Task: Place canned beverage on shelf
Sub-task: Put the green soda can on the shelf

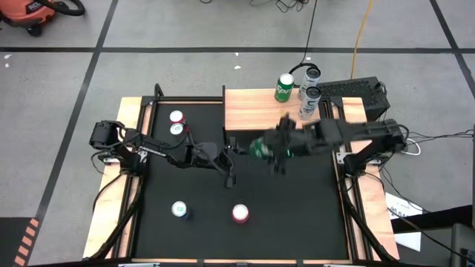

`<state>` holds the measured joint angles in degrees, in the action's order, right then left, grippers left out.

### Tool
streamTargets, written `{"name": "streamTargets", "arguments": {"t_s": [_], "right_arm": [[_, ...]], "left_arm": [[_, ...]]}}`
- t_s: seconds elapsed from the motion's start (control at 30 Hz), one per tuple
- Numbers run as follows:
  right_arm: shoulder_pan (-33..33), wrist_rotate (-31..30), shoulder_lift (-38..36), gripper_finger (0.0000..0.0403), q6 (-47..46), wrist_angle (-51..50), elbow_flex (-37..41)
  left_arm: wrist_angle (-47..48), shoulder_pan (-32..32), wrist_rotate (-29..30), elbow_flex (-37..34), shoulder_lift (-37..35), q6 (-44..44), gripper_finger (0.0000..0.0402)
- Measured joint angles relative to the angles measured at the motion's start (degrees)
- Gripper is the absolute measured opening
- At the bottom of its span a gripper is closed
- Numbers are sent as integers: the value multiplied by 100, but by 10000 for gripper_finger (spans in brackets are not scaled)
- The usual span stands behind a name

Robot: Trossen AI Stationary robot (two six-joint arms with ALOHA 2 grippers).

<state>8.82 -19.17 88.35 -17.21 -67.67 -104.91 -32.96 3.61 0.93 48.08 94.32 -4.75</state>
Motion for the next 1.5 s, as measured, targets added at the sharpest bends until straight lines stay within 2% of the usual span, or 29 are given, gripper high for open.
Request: {"name": "streamTargets", "arguments": {"t_s": [0.17,0.37,0.63,0.77,1.03,1.33,1.5], "right_arm": [[-945,375,-12,282,367,-377,-278],[-2122,950,-8,283,697,-454,-144],[-3006,1207,-8,283,939,-249,185],[-3240,1483,-5,283,1004,19,471],[-3436,1500,-3,286,1176,296,873],[-3436,1468,-8,355,1341,496,882],[-3435,1326,-10,362,1341,653,882]], "left_arm": [[121,-63,12,-1,0,144,393],[140,-71,10,-3,0,144,392],[217,-122,170,-3,0,142,392],[229,-139,171,-3,0,142,392],[231,-135,171,-3,2,142,392],[230,-135,171,-3,2,141,392],[248,-137,171,-3,4,140,392]]}}
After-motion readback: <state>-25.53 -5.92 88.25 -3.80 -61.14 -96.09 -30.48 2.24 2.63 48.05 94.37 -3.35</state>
